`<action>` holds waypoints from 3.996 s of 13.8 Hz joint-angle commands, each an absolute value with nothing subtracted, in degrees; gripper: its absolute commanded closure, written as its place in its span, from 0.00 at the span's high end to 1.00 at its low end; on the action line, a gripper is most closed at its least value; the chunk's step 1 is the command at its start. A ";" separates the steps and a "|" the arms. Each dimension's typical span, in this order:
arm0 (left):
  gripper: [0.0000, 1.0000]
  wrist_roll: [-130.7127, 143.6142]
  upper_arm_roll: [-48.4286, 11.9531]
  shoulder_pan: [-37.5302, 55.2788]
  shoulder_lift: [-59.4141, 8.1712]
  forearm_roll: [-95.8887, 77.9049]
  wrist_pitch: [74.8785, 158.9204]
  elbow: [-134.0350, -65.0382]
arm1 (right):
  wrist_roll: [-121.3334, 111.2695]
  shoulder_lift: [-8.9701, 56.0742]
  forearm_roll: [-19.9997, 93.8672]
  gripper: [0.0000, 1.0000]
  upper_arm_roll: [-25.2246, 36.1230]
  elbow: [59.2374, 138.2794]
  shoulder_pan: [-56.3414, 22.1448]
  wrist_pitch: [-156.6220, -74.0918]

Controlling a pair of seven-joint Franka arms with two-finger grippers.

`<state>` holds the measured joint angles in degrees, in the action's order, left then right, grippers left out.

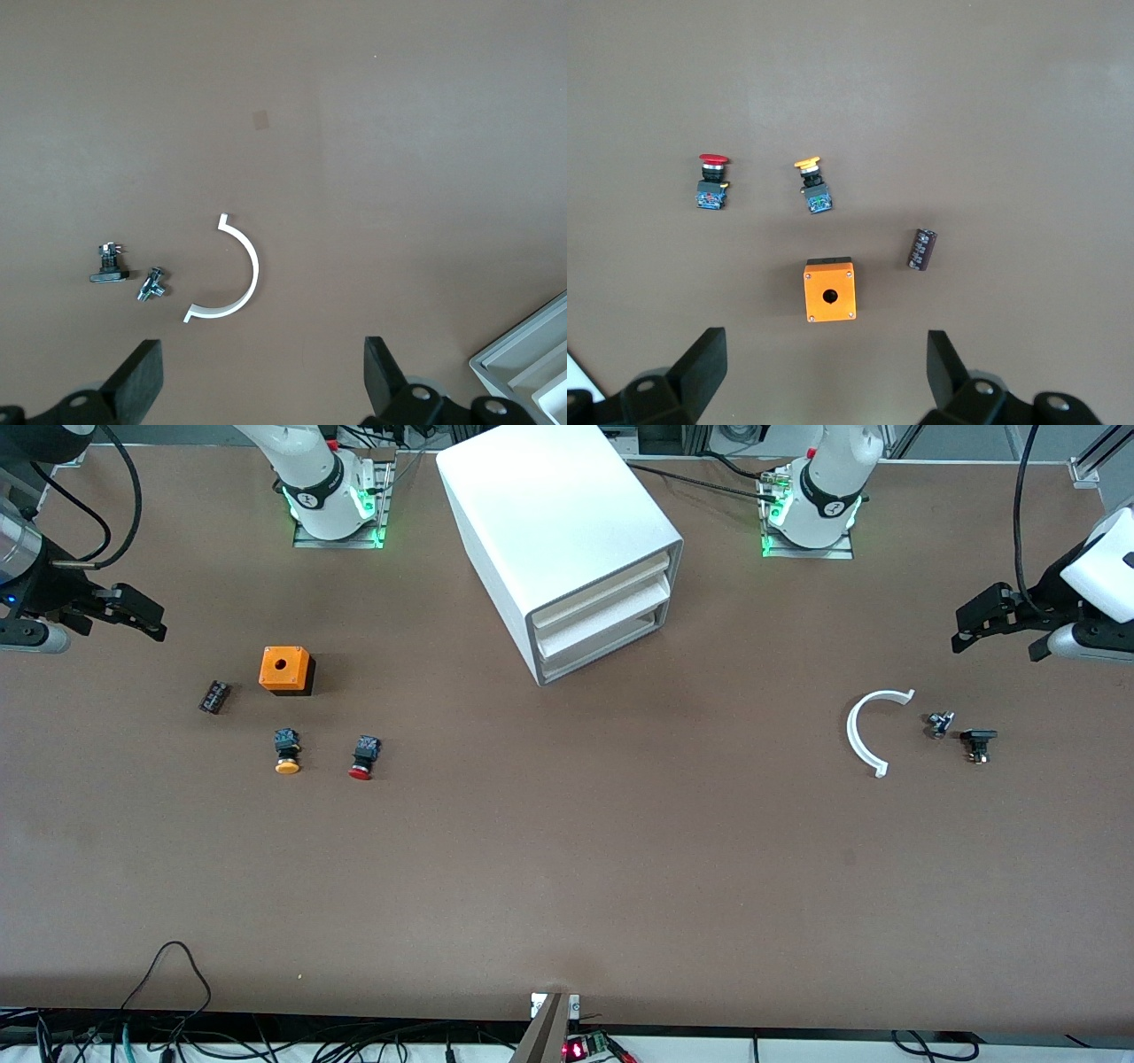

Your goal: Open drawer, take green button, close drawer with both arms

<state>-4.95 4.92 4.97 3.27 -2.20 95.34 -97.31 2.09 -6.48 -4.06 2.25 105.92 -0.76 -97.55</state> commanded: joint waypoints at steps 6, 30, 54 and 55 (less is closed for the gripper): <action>1.00 -5.89 4.66 5.10 1.93 -1.76 93.43 -93.87 | 1.32 -6.59 -3.16 1.00 2.37 105.82 -0.62 -97.30; 1.00 -14.48 -1.14 4.23 -16.42 -23.93 94.22 -99.30 | 1.49 -6.15 -3.08 1.00 2.20 105.82 -0.62 -97.30; 0.85 -45.35 -11.34 14.41 -35.95 -63.63 103.45 -119.97 | 1.32 -5.54 0.69 1.00 -1.23 103.89 -1.67 -97.12; 0.74 -45.35 -11.60 14.94 -35.95 -64.15 103.53 -120.14 | 1.23 -5.36 1.92 1.00 -1.23 103.89 -1.58 -97.12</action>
<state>-43.22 -11.08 14.36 -36.08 -61.59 102.72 -118.98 1.96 -5.93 -0.55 -1.36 104.94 -1.39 -97.60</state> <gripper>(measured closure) 0.048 0.000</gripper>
